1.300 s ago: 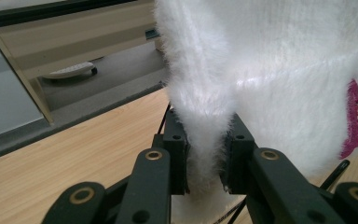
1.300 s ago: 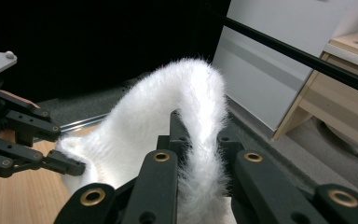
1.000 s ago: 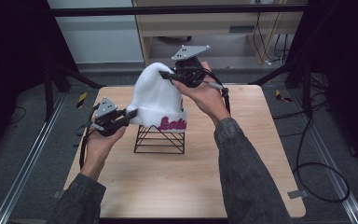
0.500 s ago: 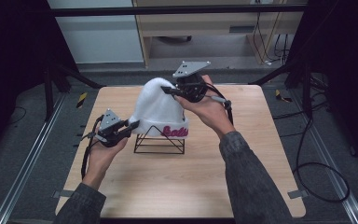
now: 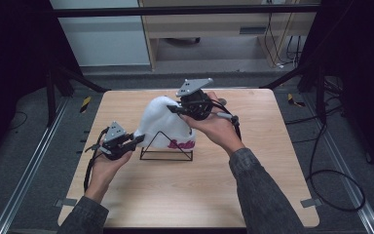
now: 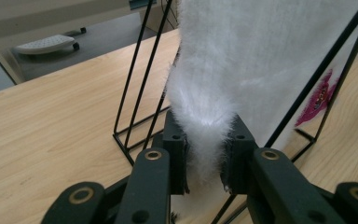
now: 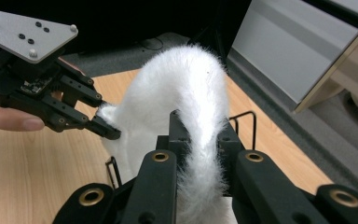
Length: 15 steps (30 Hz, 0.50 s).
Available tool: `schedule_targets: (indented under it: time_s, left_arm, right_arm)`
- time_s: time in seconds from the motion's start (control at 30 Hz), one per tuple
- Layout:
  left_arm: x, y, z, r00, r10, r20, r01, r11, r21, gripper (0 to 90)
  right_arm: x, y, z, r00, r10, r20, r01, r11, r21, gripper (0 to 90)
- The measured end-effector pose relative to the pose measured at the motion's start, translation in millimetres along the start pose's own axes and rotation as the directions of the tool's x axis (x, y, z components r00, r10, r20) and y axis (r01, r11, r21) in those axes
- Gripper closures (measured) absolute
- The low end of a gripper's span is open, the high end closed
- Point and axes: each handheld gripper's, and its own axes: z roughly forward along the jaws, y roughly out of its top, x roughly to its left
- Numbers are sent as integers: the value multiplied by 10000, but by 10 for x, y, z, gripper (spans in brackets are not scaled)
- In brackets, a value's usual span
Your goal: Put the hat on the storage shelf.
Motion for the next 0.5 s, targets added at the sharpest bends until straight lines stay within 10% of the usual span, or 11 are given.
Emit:
schedule_targets:
  time_s: [0.5]
  left_arm:
    - [86,-259,68,9993,-274,264,253,9967,769,746]
  right_arm:
    - [164,-186,172,9990,118,-432,-71,9940,1089,816]
